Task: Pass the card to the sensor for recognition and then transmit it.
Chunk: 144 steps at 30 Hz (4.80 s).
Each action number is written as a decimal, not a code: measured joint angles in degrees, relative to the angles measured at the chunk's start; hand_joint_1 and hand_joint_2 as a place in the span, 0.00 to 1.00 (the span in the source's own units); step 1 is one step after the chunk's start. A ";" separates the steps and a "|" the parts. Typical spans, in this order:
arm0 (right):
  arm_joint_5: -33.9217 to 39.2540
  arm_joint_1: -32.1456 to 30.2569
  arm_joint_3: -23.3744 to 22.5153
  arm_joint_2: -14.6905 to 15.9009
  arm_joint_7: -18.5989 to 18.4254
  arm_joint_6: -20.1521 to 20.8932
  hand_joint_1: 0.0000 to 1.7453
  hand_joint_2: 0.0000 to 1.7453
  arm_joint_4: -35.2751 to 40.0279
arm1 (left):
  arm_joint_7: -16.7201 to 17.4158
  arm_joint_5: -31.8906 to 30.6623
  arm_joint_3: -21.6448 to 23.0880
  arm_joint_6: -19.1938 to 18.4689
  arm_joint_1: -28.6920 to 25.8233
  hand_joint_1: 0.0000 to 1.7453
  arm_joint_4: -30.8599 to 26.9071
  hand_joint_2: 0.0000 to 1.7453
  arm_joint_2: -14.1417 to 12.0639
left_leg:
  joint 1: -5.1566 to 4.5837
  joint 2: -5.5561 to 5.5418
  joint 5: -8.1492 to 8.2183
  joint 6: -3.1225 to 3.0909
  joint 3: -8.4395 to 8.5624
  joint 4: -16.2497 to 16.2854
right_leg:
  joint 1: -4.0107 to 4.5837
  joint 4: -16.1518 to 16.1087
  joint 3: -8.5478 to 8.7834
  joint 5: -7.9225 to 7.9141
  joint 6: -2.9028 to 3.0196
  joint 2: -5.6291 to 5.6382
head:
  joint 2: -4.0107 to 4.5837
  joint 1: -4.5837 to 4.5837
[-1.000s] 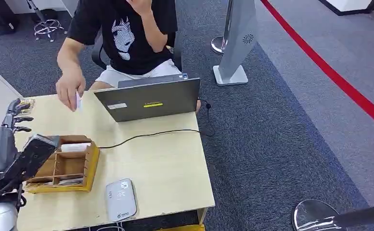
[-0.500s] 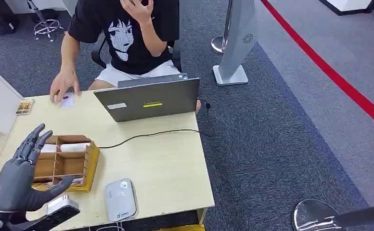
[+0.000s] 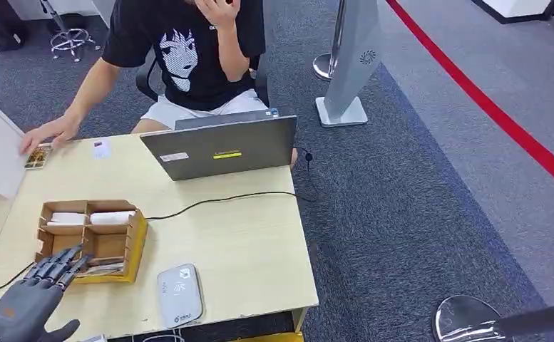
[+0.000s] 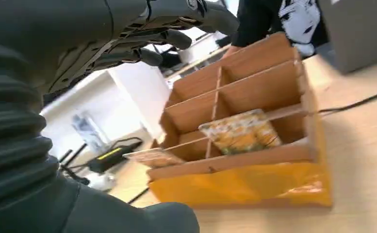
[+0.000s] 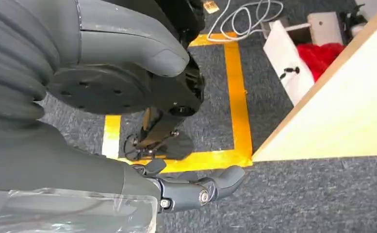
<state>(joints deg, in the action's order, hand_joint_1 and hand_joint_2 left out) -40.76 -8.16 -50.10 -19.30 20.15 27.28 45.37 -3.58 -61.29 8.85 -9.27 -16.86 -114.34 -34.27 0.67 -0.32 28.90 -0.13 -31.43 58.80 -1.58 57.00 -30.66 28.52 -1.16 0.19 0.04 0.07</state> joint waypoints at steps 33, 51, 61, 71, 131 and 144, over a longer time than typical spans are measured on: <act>5.26 1.21 2.56 -0.02 3.36 -7.21 0.00 1.00 -5.62 | -5.27 -12.93 -2.09 16.30 8.55 1.00 20.86 1.00 15.15 | 0.01 0.00 0.00 0.00 0.04 0.00 | 0.01 0.00 0.01 -0.03 0.03 -0.01 | 0.02 0.00; 13.86 0.83 11.83 0.28 -0.57 -8.18 0.00 1.00 -5.60 | -4.46 -17.74 -8.28 19.30 10.39 1.00 21.07 1.00 17.66 | 0.01 0.04 -0.01 0.00 0.05 0.01 | 0.02 0.00 -0.03 -0.03 0.03 0.03 | 0.00 0.00; 13.92 0.78 13.40 0.35 -1.40 -8.28 0.00 1.00 -5.40 | -4.83 -15.75 -10.23 19.87 15.43 1.00 19.04 1.00 17.66 | 0.01 0.03 -0.03 0.00 0.06 0.01 | 0.01 0.01 -0.02 -0.06 0.04 0.03 | 0.02 0.02; 9.86 -0.08 13.47 0.87 -1.90 -4.97 0.00 1.00 -4.53 | 0.60 -13.76 -10.82 8.88 27.13 1.00 15.74 1.00 18.16 | 0.02 0.00 -0.07 -0.03 0.02 0.04 | 0.03 0.01 -0.04 -0.13 0.08 0.00 | 0.02 -0.02; 35.54 -10.91 32.37 -0.63 -15.78 -18.29 0.00 1.00 13.37 | -26.30 79.87 -32.41 36.32 -11.79 0.00 -19.12 1.00 53.46 | -0.01 0.06 0.27 -0.09 0.12 0.00 | 0.00 -0.06 0.08 0.16 0.03 -0.03 | 0.02 0.04; 31.67 -11.08 29.57 -0.68 -13.27 -12.17 0.00 1.00 15.34 | -7.96 74.18 -34.82 13.55 -12.03 0.00 6.88 1.00 54.58 | -0.06 0.03 0.25 -0.11 0.19 0.00 | -0.06 -0.07 0.21 0.15 0.02 -0.04 | 0.02 0.09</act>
<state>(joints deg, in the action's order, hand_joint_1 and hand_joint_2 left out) -9.10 -19.24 -20.53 -19.98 6.89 15.11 60.72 -11.54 12.89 -25.97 4.29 -28.89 -107.45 20.31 0.61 -0.29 29.16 -0.24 -31.24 58.80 -1.64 56.93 -30.44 28.67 -1.14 0.14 0.07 0.15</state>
